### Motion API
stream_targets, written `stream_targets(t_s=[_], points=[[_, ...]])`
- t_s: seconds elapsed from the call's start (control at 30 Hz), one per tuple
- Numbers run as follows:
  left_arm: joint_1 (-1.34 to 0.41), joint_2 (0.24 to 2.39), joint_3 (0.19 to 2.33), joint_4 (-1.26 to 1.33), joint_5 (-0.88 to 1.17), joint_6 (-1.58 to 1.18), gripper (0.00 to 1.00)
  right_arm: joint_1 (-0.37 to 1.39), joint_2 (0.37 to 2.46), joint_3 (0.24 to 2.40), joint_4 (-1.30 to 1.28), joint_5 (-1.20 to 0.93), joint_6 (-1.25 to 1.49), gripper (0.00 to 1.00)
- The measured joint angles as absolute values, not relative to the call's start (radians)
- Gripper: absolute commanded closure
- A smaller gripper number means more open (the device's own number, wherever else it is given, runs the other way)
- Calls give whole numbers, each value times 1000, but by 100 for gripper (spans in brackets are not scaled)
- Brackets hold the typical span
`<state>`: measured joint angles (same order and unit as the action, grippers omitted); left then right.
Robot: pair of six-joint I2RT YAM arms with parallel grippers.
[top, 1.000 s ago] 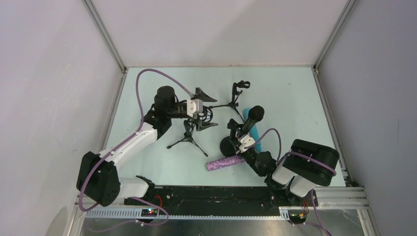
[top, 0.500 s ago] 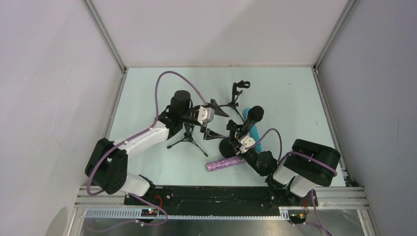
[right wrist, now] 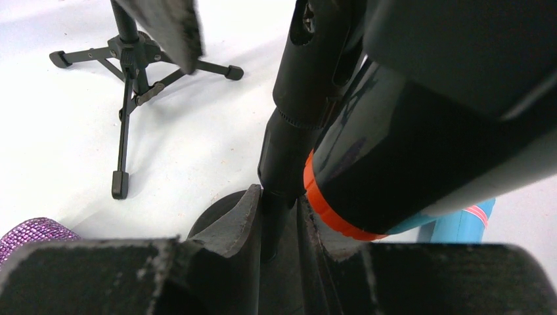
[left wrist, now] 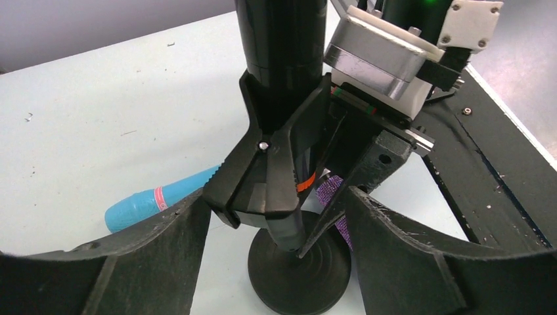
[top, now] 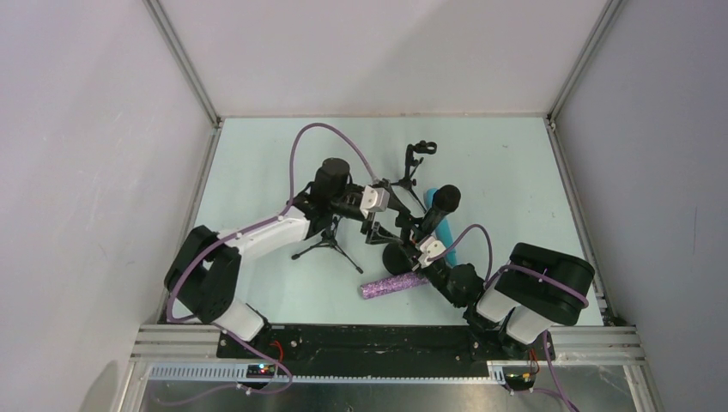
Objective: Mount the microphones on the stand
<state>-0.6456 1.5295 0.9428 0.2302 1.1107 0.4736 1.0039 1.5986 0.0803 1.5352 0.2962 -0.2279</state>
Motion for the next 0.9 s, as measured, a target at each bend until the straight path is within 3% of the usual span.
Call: stream_targets(t_s=[0.43, 0.67, 0.77, 0.9], points=[[-669, 1598, 977, 231, 1111, 444, 36, 1006, 1599, 80, 1535, 297, -237, 100], [-672, 1631, 999, 232, 1110, 433, 66, 1010, 1599, 81, 1536, 299, -239, 100], [-671, 1638, 1005, 231, 1113, 418, 71, 1011, 1600, 80, 1536, 302, -240, 100], [-671, 1639, 1005, 230, 1112, 418, 87, 1013, 1601, 81, 1536, 306, -240, 100]])
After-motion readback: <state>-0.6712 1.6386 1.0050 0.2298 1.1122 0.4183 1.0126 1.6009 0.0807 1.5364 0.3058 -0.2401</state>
